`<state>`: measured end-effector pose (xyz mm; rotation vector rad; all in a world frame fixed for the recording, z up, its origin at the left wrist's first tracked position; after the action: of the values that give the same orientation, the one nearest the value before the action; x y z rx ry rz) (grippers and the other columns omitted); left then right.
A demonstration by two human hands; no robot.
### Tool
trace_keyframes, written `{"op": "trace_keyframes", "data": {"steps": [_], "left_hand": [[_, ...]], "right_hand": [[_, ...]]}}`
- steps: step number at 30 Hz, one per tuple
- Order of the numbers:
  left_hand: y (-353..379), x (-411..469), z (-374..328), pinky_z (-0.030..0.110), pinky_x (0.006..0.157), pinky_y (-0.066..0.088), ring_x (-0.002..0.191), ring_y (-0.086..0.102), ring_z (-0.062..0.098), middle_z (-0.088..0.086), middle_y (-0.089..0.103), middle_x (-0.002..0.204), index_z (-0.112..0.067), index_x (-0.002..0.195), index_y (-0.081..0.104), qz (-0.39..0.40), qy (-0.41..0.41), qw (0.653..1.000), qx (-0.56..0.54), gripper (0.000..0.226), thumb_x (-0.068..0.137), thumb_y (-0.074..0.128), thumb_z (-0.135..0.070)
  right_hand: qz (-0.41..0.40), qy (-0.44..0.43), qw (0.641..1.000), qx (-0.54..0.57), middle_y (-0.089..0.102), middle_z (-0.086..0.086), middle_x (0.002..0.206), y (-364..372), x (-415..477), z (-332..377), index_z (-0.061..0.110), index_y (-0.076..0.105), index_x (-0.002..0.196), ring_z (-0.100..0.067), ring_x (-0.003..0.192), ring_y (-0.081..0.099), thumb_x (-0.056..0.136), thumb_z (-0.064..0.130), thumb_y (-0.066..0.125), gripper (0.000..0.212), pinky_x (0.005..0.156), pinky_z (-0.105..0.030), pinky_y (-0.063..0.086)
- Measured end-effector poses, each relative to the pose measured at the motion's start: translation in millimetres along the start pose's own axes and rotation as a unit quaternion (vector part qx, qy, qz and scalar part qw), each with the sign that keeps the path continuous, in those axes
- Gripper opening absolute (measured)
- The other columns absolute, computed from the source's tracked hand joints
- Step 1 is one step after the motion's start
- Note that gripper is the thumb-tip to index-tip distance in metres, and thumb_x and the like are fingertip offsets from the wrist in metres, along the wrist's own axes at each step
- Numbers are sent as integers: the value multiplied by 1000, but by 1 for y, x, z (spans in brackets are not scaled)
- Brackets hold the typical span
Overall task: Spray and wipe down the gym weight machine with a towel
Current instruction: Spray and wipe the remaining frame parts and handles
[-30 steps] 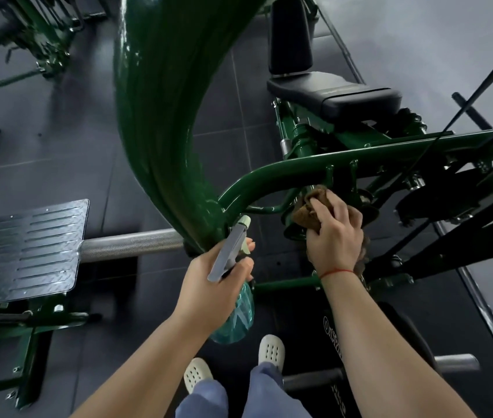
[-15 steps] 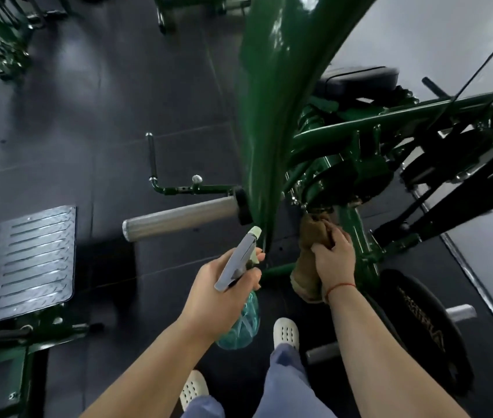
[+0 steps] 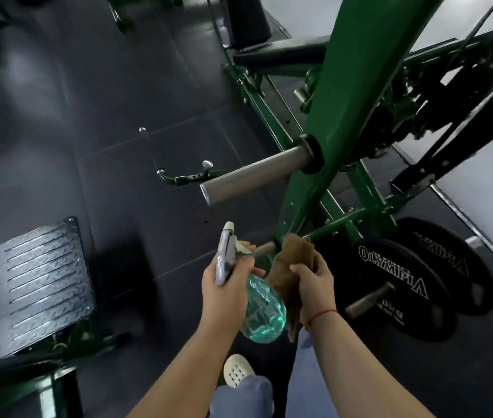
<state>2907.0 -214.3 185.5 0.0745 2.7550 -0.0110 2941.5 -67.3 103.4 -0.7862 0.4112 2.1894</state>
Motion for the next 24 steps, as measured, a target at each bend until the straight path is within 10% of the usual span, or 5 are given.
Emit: {"op": "trace_keyframes", "data": {"steps": [6, 10, 13, 18, 24], "left_hand": [[-10, 8, 20, 65, 88, 55, 92, 71, 46, 3, 77, 83, -28, 88, 76, -46, -88, 991, -90, 18, 97, 65, -17], [-9, 13, 35, 51, 87, 59, 98, 73, 35, -2, 77, 90, -50, 85, 74, 18, -62, 994, -92, 26, 83, 81, -24], [-9, 17, 60, 35, 84, 59, 106, 71, 26, 0, 75, 111, -29, 116, 69, 70, -52, 993, -83, 52, 69, 87, -19], [20, 27, 107, 52, 99, 54, 119, 66, 30, 8, 67, 130, -13, 136, 55, 59, -75, 987, -128, 79, 66, 87, -28], [44, 57, 165, 53, 85, 58, 96, 70, 40, 23, 71, 105, -6, 131, 55, -5, -82, 978, -194, 57, 79, 73, -20]], "right_hand": [[18, 91, 995, 25, 70, -15, 109, 13, -3, -40, 23, 67, 113, -33, 98, 67, 89, -6, 58, 38, 94, -49, 54], [39, 170, 981, 81, 67, -22, 112, 12, 13, -53, 21, 66, 116, -41, 98, 66, 93, 7, 56, 29, 86, -53, 56], [61, 216, 969, 107, 64, -29, 122, 7, 31, -59, 12, 61, 128, -46, 104, 65, 93, 10, 54, 35, 74, -48, 58], [82, 244, 964, 69, 64, -31, 122, -8, 65, -70, 13, 60, 132, -49, 104, 67, 62, 26, 80, 74, 81, -60, 57], [122, 193, 973, 26, 70, -25, 108, -17, 117, -91, 22, 68, 117, -40, 86, 72, 93, 2, 56, 34, 67, -45, 60]]}}
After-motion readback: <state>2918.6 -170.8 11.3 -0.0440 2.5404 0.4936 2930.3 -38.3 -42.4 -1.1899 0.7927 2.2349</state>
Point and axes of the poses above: each hand's wrist, its own x-axis towards the middle knuckle, its own y-axis out of the palm, z = x × y, the point moved 1 cm from there along x, towards the middle knuckle
